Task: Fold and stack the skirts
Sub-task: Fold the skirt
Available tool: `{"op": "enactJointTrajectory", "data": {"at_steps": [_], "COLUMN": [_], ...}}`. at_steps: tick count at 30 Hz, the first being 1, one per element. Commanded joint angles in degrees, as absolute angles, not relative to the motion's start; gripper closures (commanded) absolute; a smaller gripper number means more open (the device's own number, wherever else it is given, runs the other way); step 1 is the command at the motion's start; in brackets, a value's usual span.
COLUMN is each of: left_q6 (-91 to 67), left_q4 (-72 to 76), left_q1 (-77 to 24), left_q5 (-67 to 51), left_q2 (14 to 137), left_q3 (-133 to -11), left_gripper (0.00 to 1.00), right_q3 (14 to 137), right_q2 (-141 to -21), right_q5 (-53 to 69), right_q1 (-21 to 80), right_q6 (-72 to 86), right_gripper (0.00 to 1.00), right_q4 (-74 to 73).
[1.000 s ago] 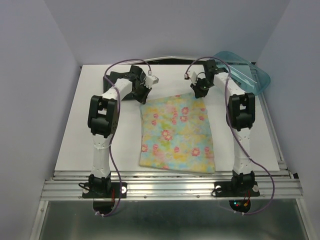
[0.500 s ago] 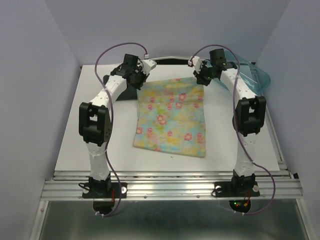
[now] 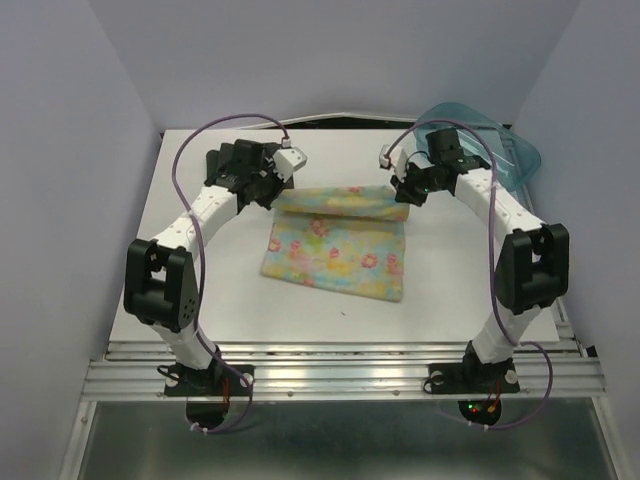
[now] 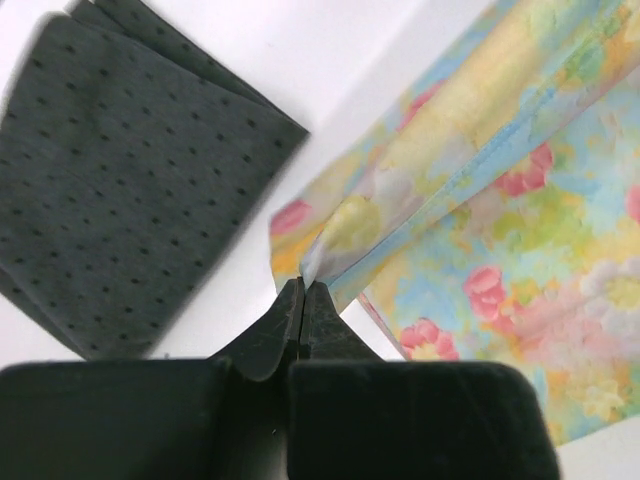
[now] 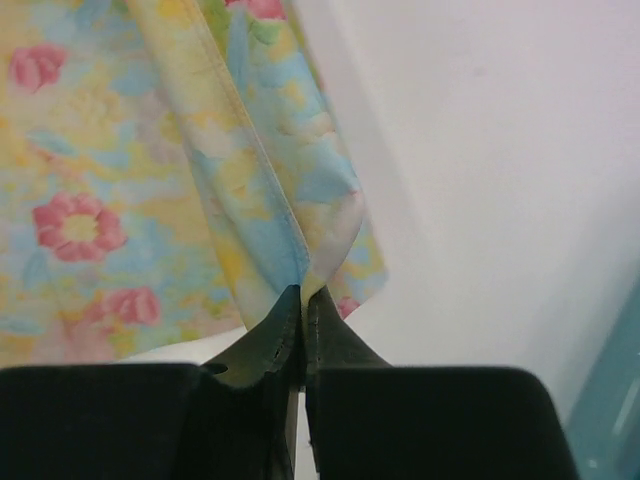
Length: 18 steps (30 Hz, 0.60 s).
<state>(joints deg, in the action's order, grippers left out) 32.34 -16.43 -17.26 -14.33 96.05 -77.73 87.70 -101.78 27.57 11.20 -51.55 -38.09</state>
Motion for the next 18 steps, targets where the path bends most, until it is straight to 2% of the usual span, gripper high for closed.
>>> {"op": "enactJointTrajectory", "data": {"at_steps": [1, 9, 18], "left_q6": [35.6, 35.5, 32.4], "left_q4": [-15.6, -13.8, -14.6], "left_q1": [-16.0, -16.3, -16.6], "left_q5": [-13.4, -13.5, -14.7], "left_q2": [89.4, 87.3, 87.3], "left_q3": [-70.9, -60.8, -63.4], "left_gripper": [1.0, 1.0, 1.0], "right_q3": [79.4, 71.8, 79.8], "right_q2": [-97.0, -94.0, -95.8], "right_q5": [25.4, 22.9, 20.7], "right_q1": [12.8, 14.9, 14.9], "right_q6": [-50.1, -45.9, -44.2], "right_gripper": [0.99, 0.99, 0.99], "right_q4": [-37.3, -33.8, -37.8]}}
